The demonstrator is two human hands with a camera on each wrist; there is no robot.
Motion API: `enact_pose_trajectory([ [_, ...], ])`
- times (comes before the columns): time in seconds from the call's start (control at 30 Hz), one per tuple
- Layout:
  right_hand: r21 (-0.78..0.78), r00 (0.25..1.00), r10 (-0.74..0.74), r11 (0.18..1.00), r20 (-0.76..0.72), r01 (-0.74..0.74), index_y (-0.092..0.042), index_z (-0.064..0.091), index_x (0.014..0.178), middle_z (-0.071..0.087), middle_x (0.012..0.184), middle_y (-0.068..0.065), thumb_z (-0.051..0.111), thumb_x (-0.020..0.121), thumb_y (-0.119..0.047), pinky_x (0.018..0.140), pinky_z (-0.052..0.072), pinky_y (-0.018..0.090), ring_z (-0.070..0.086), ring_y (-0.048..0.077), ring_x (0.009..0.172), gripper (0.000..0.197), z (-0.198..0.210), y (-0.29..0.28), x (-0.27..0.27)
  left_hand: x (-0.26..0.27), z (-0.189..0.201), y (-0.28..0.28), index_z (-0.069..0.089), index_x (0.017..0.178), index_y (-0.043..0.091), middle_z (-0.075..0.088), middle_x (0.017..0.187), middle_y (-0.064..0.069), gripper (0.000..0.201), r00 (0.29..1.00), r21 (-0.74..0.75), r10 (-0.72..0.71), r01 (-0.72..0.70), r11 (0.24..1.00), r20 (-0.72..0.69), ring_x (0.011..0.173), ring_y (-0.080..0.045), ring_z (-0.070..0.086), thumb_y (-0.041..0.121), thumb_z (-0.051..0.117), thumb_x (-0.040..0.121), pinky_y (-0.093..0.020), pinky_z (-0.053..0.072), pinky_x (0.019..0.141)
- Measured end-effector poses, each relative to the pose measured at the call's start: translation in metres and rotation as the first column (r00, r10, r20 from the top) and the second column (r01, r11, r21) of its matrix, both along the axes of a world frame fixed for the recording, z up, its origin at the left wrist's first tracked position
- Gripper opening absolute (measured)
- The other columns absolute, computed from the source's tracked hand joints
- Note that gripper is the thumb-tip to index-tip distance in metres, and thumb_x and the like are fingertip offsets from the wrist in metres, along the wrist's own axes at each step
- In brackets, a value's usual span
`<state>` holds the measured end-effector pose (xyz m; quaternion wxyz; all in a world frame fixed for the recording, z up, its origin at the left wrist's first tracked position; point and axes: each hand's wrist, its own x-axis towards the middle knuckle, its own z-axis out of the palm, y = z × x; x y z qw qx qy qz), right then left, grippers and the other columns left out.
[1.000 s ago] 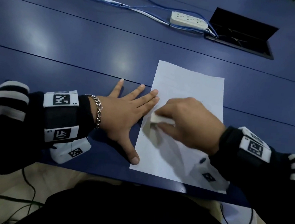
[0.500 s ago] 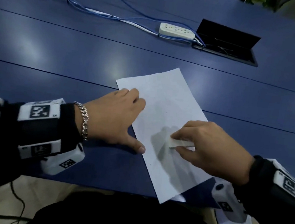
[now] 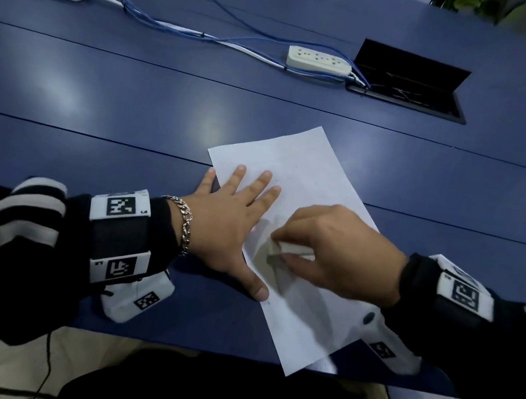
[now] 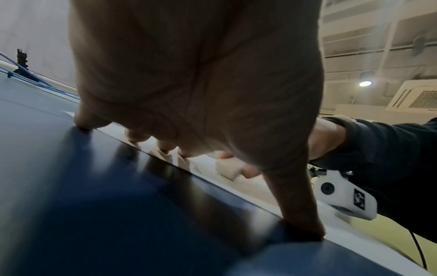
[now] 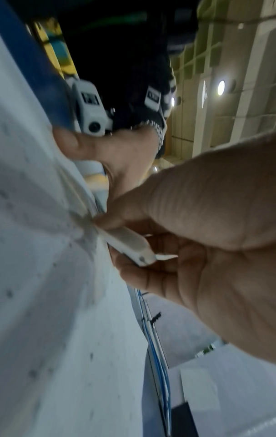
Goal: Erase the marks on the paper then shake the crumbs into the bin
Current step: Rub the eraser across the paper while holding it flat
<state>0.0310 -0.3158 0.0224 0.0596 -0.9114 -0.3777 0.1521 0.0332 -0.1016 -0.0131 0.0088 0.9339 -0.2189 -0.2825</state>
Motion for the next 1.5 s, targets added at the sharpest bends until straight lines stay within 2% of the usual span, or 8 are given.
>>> enact_pose_trajectory([
  [0.4, -0.037, 0.989, 0.121, 0.991, -0.088, -0.125, -0.027, 0.072, 0.096, 0.064, 0.088, -0.008, 0.054, 0.089, -0.049, 0.077, 0.051, 0.038, 0.061, 0.017, 0.083, 0.029, 0.010, 0.003, -0.005, 0.000, 0.000, -0.001, -0.034, 0.158, 0.029, -0.042, 0.165, 0.008, 0.165, 1.000, 0.013, 0.009, -0.009, 1.000, -0.007, 0.155, -0.033, -0.033, 0.109, 0.053, 0.043, -0.077, -0.005, 0.119],
  [0.57, -0.008, 0.991, -0.097, 0.995, 0.091, 0.098, -0.026, 0.072, 0.104, 0.068, 0.095, -0.005, 0.056, 0.086, -0.053, 0.082, 0.052, 0.041, 0.063, 0.024, 0.092, 0.036, 0.006, 0.002, 0.028, 0.000, 0.002, -0.001, -0.034, 0.157, 0.032, -0.044, 0.163, 0.011, 0.163, 1.000, 0.025, 0.018, -0.017, 1.000, -0.011, 0.154, -0.030, -0.034, 0.111, 0.049, 0.042, -0.079, -0.005, 0.117],
  [0.73, -0.058, 0.999, 0.038, 0.998, -0.023, -0.039, -0.029, 0.072, 0.106, 0.067, 0.095, -0.008, 0.058, 0.089, -0.050, 0.081, 0.052, 0.038, 0.063, 0.018, 0.089, 0.030, 0.009, -0.004, -0.009, -0.004, 0.006, -0.002, -0.040, 0.153, 0.034, -0.042, 0.165, 0.007, 0.161, 1.000, 0.059, 0.019, -0.021, 0.998, 0.023, 0.156, -0.032, -0.029, 0.112, 0.048, 0.042, -0.082, -0.010, 0.113],
  [0.9, -0.040, 0.984, -0.173, 0.984, 0.039, 0.174, -0.034, 0.070, 0.116, 0.068, 0.108, -0.015, 0.065, 0.090, -0.051, 0.091, 0.051, 0.031, 0.062, 0.009, 0.102, 0.031, 0.010, -0.043, 0.003, -0.009, 0.023, 0.007, -0.033, 0.154, 0.046, 0.004, 0.174, -0.001, 0.141, 0.994, 0.100, 0.012, -0.023, 0.995, 0.107, 0.158, -0.033, 0.016, 0.108, 0.046, 0.055, -0.065, 0.011, 0.120],
  [1.07, -0.056, 0.977, -0.214, 0.975, -0.005, 0.214, -0.034, 0.071, 0.115, 0.068, 0.109, -0.015, 0.068, 0.089, -0.045, 0.089, 0.052, 0.032, 0.062, 0.009, 0.102, 0.029, 0.014, -0.044, 0.008, 0.018, 0.039, 0.024, 0.005, 0.164, 0.048, 0.044, 0.140, 0.003, 0.093, 0.971, 0.093, -0.088, 0.068, 0.993, 0.221, 0.130, -0.025, 0.047, 0.075, 0.055, 0.091, -0.044, 0.036, 0.104],
  [1.13, -0.080, 0.979, -0.204, 0.976, 0.011, 0.205, -0.035, 0.071, 0.116, 0.068, 0.109, -0.016, 0.068, 0.089, -0.044, 0.088, 0.052, 0.030, 0.062, 0.009, 0.102, 0.029, 0.019, -0.036, 0.011, 0.035, 0.037, 0.025, 0.010, 0.164, 0.049, 0.038, 0.156, 0.000, 0.090, 0.974, -0.044, -0.127, 0.137, 0.990, 0.187, 0.145, -0.027, 0.037, 0.066, 0.062, 0.093, -0.043, 0.031, 0.116],
  [1.27, 0.011, 0.983, -0.183, 0.983, 0.014, 0.183, -0.033, 0.072, 0.117, 0.072, 0.109, -0.014, 0.066, 0.087, -0.048, 0.090, 0.051, 0.031, 0.064, 0.011, 0.100, 0.033, 0.017, -0.009, 0.005, 0.059, 0.028, 0.022, 0.001, 0.154, 0.069, -0.022, 0.172, 0.014, 0.086, 0.974, -0.143, -0.203, 0.188, 0.972, -0.099, 0.158, -0.028, -0.022, 0.063, 0.063, 0.095, -0.062, -0.010, 0.125],
  [1.5, 0.034, 0.976, -0.200, 0.980, 0.082, 0.198, -0.030, 0.071, 0.107, 0.068, 0.093, -0.003, 0.060, 0.087, -0.049, 0.080, 0.052, 0.041, 0.062, 0.023, 0.090, 0.029, 0.002, 0.014, 0.004, 0.062, 0.013, 0.018, 0.002, 0.152, 0.073, -0.040, 0.163, 0.021, 0.087, 0.965, -0.062, -0.239, 0.234, 0.970, -0.108, 0.154, -0.028, -0.035, 0.070, 0.063, 0.091, -0.067, -0.014, 0.121],
])
